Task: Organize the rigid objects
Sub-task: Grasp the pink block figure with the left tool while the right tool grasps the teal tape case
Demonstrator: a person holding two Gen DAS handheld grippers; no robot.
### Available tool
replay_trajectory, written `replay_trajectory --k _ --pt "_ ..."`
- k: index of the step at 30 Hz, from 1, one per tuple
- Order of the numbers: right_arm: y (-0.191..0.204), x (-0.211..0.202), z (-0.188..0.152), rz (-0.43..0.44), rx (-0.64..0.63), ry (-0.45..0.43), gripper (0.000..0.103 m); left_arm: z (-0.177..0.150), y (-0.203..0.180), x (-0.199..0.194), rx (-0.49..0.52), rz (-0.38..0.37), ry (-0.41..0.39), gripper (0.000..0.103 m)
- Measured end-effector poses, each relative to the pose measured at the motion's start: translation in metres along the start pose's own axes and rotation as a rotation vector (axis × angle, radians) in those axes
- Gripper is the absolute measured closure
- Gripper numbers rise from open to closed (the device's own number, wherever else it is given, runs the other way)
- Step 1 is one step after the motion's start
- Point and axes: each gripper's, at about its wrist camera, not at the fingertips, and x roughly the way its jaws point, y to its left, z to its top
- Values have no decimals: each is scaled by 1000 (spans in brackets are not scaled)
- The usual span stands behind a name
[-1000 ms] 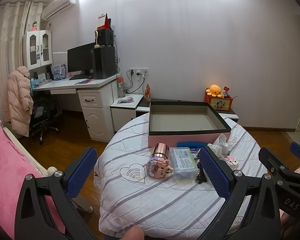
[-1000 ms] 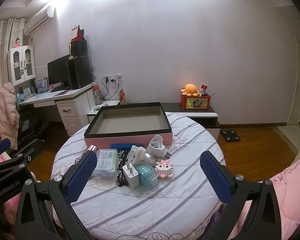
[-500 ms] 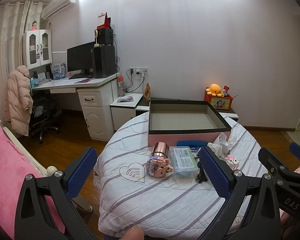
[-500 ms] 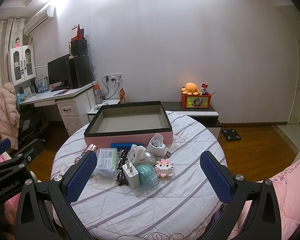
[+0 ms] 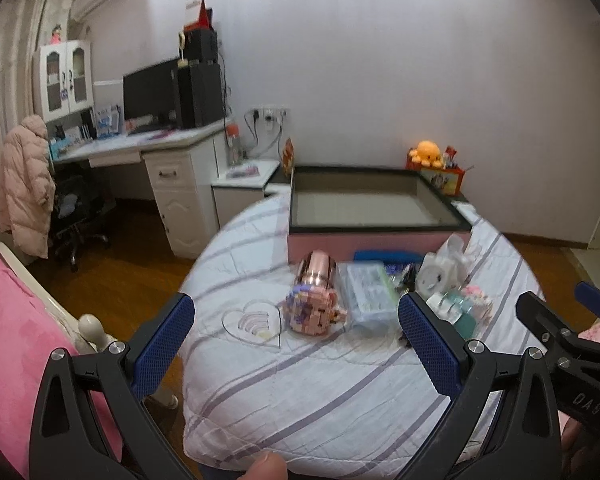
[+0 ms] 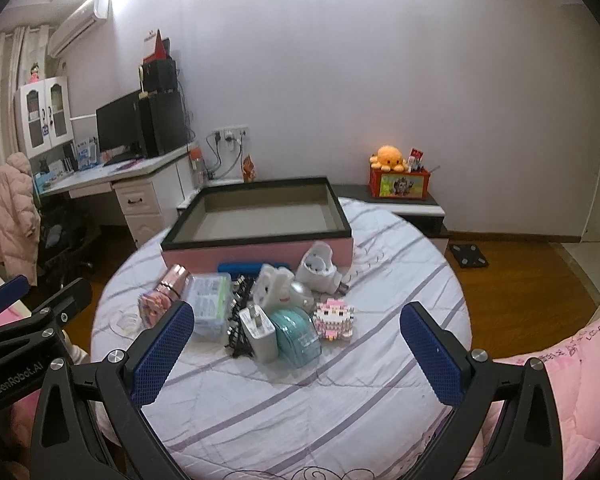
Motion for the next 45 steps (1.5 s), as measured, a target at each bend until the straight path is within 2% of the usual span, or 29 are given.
replay_trajectory --k 6,10,16,18,25,27,32,35,38,39,44,45 --pt "-12 45 -15 17 10 109 0 -17 3 43 -15 -42 96 0" --pt "-15 62 -22 45 14 150 0 -26 8 68 -40 -76 150 0" --pt "-18 92 -31 64 -7 201 0 -33 20 101 -51 -34 199 0" --pt "-18 99 -33 70 -11 208 7 -33 23 110 -54 -26 209 0" --pt "-23 114 -38 112 -6 236 12 -28 23 125 -42 -49 224 0" --pt "-24 115 -36 131 -5 232 22 -25 22 129 -41 -59 225 0" --pt "-27 125 -33 144 -9 234 27 -22 18 140 -35 -62 240 0" --pt "-29 127 -32 167 -7 238 37 -24 22 142 -41 -85 254 1" --pt "-26 127 -31 183 -25 241 51 -28 27 144 -57 -95 263 10" --pt "-23 126 -31 187 -36 238 53 -30 30 143 -59 -82 262 17" --pt "-22 130 -28 203 -30 236 53 -28 34 141 -75 -97 254 24" --pt "-22 132 -28 209 -29 240 55 -28 34 141 -79 -100 251 31"
